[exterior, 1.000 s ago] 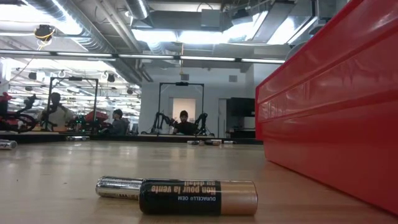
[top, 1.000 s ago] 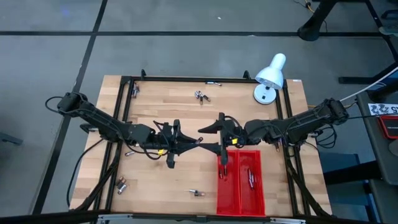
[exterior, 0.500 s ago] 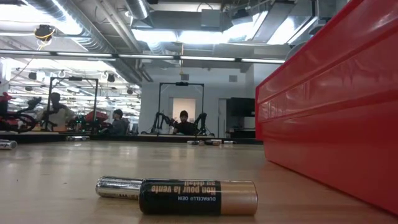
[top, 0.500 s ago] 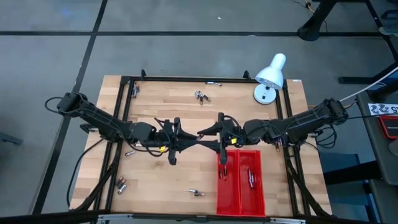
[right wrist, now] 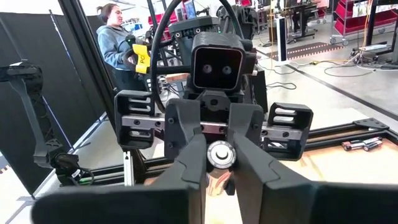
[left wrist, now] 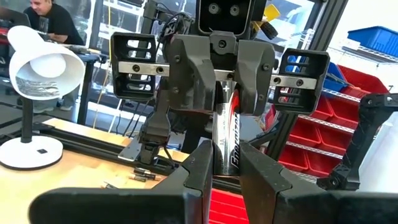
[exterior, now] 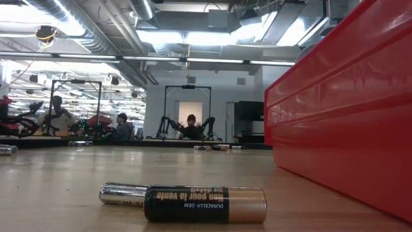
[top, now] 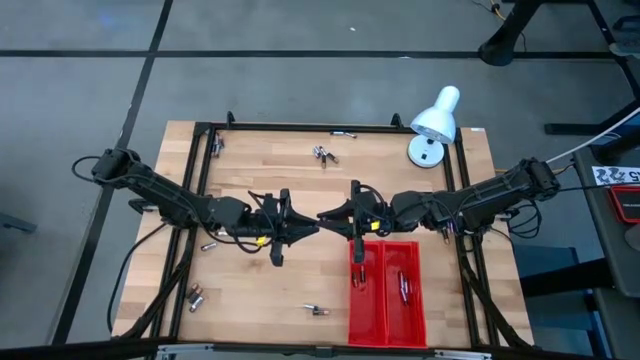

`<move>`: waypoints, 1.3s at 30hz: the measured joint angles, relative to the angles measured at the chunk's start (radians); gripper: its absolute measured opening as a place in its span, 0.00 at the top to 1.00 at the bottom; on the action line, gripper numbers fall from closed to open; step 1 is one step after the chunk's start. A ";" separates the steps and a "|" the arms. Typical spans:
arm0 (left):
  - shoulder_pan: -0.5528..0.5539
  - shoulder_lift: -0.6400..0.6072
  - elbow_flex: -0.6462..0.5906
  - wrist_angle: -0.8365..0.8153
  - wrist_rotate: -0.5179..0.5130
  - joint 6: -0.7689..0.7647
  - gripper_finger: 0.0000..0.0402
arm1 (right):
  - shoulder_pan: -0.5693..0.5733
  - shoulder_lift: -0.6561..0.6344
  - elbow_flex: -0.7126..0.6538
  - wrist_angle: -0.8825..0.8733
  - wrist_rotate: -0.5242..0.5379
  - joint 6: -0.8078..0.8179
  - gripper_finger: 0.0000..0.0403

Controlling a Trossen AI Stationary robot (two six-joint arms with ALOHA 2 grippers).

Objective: Sort batteries
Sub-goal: Put the silver battery into the right red bin

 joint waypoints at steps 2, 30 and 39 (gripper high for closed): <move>-0.001 0.000 0.000 -0.004 0.000 0.005 0.86 | 0.000 0.000 0.000 -0.002 0.000 -0.001 0.88; 0.001 -0.185 0.000 -0.567 0.007 -0.215 0.48 | 0.004 -0.180 0.001 -0.273 0.070 0.011 0.88; 0.000 -0.186 0.000 -0.721 0.009 -0.306 0.47 | 0.004 -0.241 0.001 -0.491 0.037 0.133 0.88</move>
